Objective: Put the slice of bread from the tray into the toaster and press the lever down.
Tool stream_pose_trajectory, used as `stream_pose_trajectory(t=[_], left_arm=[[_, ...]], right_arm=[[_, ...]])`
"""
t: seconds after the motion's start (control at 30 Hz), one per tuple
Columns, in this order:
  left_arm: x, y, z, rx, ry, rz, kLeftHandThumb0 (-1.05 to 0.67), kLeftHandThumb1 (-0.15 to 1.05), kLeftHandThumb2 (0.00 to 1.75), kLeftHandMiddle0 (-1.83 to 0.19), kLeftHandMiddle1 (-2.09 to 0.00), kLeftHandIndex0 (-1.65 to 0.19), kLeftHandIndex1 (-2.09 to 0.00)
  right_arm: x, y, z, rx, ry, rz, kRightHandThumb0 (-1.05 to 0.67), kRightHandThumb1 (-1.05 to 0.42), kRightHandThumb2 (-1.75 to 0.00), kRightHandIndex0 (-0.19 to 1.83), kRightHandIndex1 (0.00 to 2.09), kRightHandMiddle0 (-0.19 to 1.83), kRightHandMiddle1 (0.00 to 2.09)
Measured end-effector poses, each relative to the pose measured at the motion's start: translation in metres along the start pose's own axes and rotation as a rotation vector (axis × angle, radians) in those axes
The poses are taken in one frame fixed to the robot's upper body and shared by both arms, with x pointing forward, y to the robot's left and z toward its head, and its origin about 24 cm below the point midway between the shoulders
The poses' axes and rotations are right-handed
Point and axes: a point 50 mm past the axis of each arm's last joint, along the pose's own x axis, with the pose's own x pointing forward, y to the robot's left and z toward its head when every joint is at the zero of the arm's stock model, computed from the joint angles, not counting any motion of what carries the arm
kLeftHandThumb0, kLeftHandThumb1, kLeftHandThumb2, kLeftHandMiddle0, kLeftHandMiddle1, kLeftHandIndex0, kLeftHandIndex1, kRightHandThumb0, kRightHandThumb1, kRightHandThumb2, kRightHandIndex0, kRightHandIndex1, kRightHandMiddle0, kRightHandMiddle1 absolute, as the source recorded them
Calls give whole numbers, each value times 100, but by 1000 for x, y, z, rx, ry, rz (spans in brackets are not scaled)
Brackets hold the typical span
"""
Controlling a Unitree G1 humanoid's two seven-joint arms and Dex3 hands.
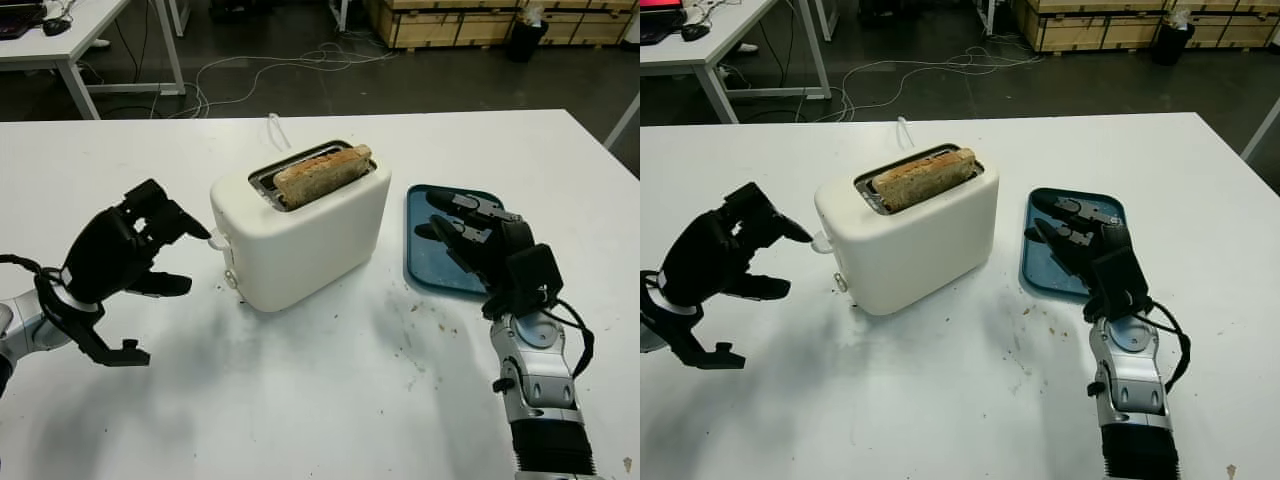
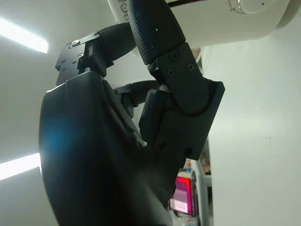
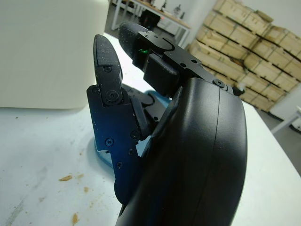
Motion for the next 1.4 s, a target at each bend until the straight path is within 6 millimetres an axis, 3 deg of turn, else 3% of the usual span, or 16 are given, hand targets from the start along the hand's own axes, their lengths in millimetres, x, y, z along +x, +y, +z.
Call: stream_pose_trajectory(t=[1.0, 1.4], left_arm=[[8, -3, 9, -43, -57, 20, -90, 92, 96, 0, -175, 0, -136], [10, -4, 11, -41, -72, -2, -93, 92, 97, 0, -175, 0, -149]], right_arm=[[2, 1, 2, 0, -7, 3, -48, -92, -11, 91, 59, 104, 0], [2, 1, 2, 0, -7, 2, -48, -92, -11, 90, 58, 104, 0]])
